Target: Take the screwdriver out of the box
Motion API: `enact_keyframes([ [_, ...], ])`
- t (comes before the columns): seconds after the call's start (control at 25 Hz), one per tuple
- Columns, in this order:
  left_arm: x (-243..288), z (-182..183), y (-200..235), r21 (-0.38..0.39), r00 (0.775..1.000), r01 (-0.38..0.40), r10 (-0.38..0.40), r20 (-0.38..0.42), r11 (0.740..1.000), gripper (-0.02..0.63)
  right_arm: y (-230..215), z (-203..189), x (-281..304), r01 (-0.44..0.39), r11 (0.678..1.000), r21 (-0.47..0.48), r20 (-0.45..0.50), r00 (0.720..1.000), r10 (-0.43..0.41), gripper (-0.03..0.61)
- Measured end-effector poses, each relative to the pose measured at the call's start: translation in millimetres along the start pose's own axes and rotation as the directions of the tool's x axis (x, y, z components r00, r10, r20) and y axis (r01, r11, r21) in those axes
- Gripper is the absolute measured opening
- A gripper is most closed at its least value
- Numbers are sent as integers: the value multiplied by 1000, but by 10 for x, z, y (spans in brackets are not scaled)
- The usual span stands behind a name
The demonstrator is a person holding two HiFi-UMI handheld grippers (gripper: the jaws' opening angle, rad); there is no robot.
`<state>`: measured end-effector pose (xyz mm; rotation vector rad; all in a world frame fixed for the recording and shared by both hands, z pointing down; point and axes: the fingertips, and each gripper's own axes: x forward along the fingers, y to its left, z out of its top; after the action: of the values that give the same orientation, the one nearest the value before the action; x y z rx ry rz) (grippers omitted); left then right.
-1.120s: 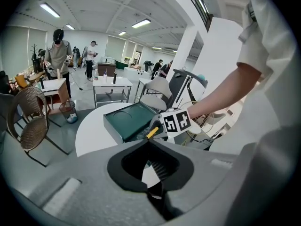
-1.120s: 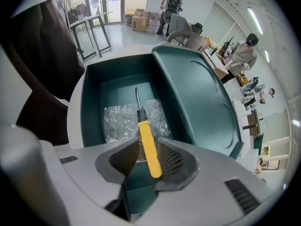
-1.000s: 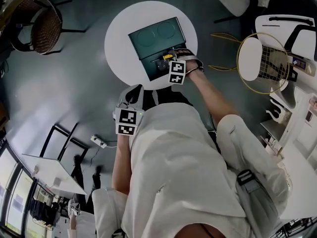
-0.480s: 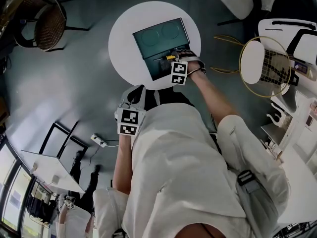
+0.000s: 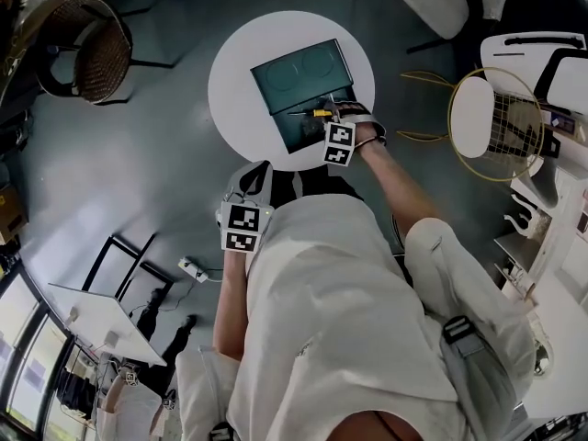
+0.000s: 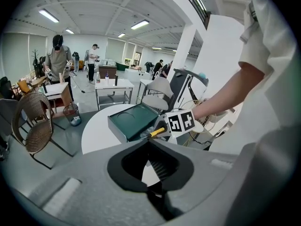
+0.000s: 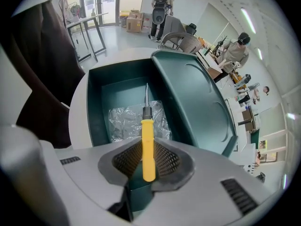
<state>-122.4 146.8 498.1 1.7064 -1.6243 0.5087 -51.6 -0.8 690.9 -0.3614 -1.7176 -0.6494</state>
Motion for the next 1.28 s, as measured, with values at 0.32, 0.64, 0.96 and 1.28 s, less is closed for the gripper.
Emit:
enact_keyframes([
  [0.32,98,81,-9,12,997,60,-60,45,998,9,-6,-25,-405,31,991,129,52,998,-38,81],
  [0.64,256,269,27,75,983,160,-166,77,984,9,-117,33,-995,74,902,425,90,988,-123,81],
  [0.96,369,312,154,139,953,286,-296,60,948,9,-250,361,-1455,-55,599,799,241,942,-234,81],
  [1.28,445,402,-54,116,934,341,-350,75,933,9,-241,303,-1791,-293,327,898,405,841,-359,81],
])
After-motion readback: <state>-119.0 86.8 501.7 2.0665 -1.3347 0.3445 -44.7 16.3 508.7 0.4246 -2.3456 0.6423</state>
